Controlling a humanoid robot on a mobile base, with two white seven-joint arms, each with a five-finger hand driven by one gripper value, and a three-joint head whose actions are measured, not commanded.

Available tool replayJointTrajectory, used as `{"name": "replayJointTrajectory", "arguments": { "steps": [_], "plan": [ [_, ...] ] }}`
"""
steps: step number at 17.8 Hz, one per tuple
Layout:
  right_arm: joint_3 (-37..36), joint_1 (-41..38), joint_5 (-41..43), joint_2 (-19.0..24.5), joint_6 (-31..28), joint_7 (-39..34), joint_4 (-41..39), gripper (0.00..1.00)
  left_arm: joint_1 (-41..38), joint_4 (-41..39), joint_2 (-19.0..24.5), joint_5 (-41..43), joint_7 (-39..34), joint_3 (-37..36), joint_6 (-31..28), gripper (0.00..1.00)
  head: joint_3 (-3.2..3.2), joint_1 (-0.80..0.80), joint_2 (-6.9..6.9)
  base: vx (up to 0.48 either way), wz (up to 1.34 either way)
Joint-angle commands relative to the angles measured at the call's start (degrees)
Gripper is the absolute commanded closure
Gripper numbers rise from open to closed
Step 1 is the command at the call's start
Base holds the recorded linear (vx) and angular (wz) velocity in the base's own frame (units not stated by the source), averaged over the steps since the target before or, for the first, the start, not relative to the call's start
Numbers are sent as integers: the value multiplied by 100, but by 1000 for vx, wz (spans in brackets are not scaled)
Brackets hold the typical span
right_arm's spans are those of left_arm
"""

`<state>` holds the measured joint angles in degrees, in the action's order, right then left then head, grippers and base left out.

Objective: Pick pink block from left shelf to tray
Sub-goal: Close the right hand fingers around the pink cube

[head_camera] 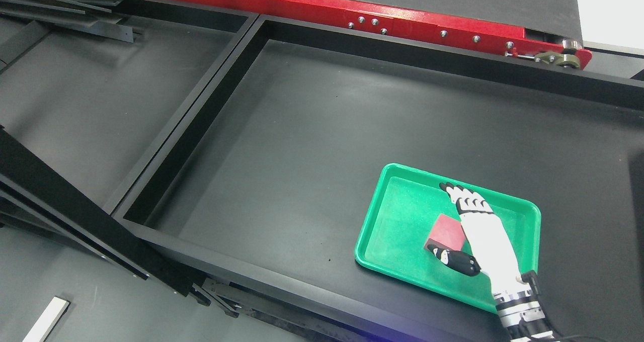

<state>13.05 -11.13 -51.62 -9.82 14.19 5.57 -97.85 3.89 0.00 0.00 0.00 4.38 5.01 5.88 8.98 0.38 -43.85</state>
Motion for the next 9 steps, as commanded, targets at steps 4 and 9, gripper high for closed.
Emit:
{"name": "replayJointTrajectory", "arguments": {
  "steps": [4,9],
  "plan": [
    [-22,-144,223,-143,356,-91,-6,0,7,-100,100,-44,1,0,1,0,0,0,0,0,0],
    [5,-74,170,-160,85,-556,46,0,-2,-100,100,-44,1,0,1,0,0,0,0,0,0]
  ]
}}
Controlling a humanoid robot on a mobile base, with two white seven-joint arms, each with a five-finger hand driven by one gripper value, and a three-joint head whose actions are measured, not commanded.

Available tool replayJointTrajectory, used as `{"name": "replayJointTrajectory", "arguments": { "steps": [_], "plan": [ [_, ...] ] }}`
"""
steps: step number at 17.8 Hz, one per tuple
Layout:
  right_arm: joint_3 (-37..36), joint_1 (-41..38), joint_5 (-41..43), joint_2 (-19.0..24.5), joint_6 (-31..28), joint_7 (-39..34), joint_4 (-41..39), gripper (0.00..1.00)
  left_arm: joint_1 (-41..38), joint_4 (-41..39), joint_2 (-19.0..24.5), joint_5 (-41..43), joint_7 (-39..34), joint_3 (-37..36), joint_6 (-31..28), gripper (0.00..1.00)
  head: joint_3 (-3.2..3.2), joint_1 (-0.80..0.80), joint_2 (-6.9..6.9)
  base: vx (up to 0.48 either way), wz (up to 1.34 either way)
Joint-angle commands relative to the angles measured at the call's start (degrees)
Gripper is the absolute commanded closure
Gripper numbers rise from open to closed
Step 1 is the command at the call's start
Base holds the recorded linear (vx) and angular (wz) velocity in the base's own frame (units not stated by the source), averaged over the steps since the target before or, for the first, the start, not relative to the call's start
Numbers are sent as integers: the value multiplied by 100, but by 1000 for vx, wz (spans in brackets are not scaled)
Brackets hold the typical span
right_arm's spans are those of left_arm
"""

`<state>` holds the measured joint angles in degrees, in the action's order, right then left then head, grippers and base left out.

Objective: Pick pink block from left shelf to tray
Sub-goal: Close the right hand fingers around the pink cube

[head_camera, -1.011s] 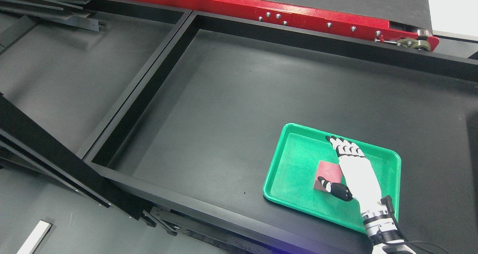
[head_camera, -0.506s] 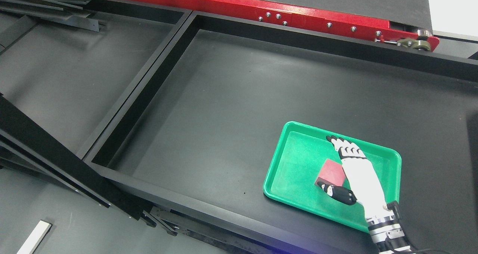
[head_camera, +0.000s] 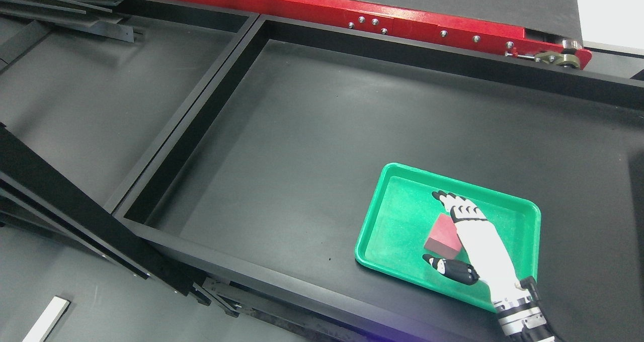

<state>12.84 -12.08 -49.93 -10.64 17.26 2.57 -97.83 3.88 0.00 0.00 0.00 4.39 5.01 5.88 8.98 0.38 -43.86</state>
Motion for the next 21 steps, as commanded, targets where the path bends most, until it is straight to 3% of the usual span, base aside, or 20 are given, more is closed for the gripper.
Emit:
{"name": "replayJointTrajectory", "arguments": {
  "steps": [1,7,21],
  "plan": [
    [26,39,-25,-87,-292,-327,53,0,-1,-100,100,-44,1,0,1,0,0,0,0,0,0],
    [43,232,-148,-166,-750,-582,211,0,-1,-100,100,-44,1,0,1,0,0,0,0,0,0],
    [412,338,-421,-368,-785,-662,422,4,-1,-100,100,-44,1,0,1,0,0,0,0,0,0]
  ]
}}
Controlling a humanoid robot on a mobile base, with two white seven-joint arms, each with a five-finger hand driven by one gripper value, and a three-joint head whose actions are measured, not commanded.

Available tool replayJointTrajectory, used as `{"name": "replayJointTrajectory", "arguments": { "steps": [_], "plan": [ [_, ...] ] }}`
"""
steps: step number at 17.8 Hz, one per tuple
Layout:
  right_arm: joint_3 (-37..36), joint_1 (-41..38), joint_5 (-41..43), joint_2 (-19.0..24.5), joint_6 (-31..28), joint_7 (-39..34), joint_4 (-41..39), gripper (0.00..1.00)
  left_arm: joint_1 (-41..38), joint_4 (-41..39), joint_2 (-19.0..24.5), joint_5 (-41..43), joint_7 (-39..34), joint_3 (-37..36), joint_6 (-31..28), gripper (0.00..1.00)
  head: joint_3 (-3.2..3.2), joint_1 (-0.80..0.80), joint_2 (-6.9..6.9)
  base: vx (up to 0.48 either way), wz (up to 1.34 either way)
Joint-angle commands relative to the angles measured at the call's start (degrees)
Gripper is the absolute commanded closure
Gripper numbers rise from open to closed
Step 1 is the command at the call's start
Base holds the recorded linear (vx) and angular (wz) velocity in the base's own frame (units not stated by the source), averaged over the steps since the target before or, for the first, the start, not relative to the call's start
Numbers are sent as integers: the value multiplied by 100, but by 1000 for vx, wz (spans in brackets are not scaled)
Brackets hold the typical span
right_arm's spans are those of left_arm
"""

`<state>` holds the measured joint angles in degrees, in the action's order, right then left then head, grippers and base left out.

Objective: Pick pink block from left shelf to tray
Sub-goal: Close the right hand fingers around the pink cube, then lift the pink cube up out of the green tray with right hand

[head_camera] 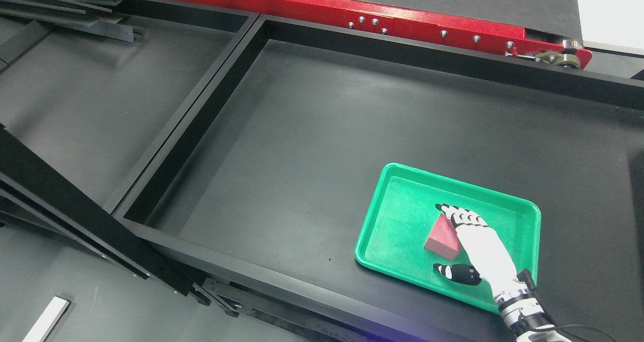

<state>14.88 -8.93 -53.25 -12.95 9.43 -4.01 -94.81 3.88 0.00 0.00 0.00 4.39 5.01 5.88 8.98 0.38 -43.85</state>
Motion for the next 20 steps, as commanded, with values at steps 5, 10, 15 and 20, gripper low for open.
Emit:
{"name": "replayJointTrajectory", "arguments": {
  "steps": [5,10,15,20],
  "plan": [
    [208,67,-686,-120,-2,5,129,26,-1,-100,100,-44,1,0,1,0,0,0,0,0,0],
    [270,75,-731,-111,6,-3,147,53,8,-100,100,-44,1,0,1,0,0,0,0,0,0],
    [261,128,-722,-111,68,5,147,98,-1,-100,100,-44,1,0,1,0,0,0,0,0,0],
    [17,111,-634,-6,374,303,103,99,-1,-100,100,-44,1,0,1,0,0,0,0,0,0]
  ]
}}
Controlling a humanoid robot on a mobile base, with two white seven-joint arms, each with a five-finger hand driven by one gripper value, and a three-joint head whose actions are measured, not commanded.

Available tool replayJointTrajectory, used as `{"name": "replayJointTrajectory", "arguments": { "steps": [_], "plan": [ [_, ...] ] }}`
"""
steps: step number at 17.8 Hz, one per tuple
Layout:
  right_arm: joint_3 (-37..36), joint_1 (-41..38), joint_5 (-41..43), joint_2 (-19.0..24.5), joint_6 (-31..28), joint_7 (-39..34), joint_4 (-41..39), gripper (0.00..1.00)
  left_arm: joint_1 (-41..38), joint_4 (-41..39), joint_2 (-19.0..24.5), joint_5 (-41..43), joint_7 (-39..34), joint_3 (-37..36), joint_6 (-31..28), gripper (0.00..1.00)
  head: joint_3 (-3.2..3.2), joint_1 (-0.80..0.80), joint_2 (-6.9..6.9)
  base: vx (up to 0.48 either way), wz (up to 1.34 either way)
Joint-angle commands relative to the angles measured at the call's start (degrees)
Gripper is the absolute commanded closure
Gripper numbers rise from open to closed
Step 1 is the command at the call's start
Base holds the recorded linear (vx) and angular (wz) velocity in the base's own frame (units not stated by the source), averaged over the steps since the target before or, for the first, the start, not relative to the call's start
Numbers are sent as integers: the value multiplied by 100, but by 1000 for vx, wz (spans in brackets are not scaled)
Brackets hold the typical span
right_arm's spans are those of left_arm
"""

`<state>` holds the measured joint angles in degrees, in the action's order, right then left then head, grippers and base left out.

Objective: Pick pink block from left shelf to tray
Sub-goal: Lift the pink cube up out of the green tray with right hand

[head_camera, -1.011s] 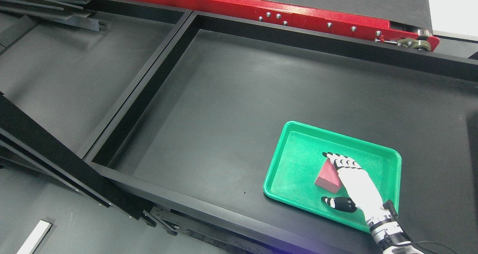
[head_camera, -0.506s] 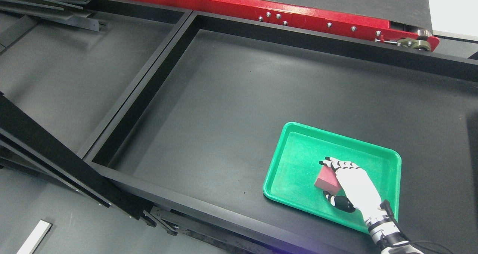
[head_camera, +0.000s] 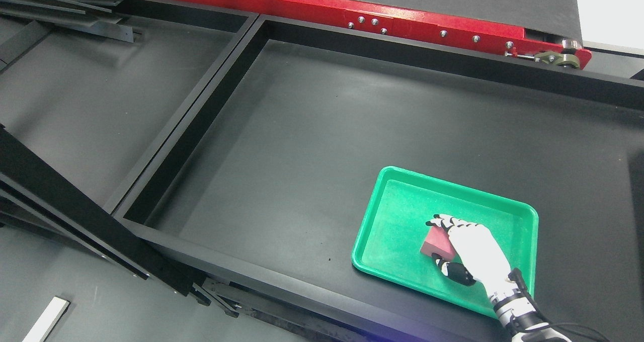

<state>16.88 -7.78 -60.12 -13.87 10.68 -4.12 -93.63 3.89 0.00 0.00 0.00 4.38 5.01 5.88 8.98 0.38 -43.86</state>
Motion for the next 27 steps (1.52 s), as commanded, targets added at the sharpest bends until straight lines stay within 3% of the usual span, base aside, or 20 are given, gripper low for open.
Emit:
{"name": "replayJointTrajectory", "arguments": {
  "steps": [1,9,13,27],
  "plan": [
    [-333,-39,70,156,381,550,-32,99,-2,-100,100,-44,1,0,1,0,0,0,0,0,0],
    [-879,-276,184,411,699,2501,-436,99,-2,-100,100,-44,1,0,1,0,0,0,0,0,0],
    [-1205,-294,439,596,699,2565,-463,98,-2,-100,100,-44,1,0,1,0,0,0,0,0,0],
    [-1187,-408,448,614,699,2548,-480,98,-2,-100,100,-44,1,0,1,0,0,0,0,-4,11]
  ]
}}
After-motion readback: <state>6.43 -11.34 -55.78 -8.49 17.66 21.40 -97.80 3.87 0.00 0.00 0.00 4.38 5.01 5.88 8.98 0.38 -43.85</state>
